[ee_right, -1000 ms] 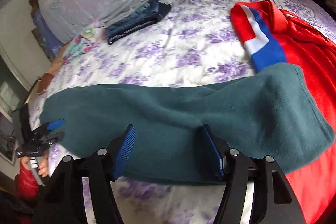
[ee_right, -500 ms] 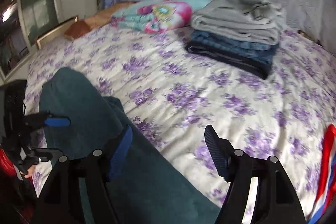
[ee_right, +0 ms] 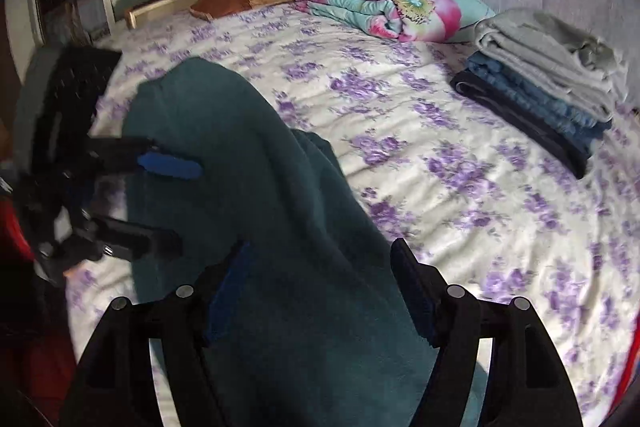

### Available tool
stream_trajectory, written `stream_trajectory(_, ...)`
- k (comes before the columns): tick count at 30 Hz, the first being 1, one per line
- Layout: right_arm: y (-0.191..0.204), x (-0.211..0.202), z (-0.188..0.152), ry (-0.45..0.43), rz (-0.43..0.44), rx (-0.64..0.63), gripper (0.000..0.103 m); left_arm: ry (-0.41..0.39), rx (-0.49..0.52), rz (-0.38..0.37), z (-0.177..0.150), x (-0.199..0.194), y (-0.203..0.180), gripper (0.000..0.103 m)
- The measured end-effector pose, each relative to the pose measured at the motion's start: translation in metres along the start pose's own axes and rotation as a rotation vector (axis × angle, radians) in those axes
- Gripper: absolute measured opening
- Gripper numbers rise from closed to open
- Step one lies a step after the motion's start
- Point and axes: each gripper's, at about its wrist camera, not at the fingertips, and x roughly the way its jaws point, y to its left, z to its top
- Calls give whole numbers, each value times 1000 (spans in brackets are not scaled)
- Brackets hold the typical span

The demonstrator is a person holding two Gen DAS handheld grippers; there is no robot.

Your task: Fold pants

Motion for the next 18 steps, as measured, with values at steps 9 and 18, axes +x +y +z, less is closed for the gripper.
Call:
stream_trajectory(9,-36,43,38,-11,166,262,75,-5,-3,-2,1,-1,0,97)
stream_trajectory(18,-1,59,43,24,348,256,77,-18,-6,-18,0,-4,0,97)
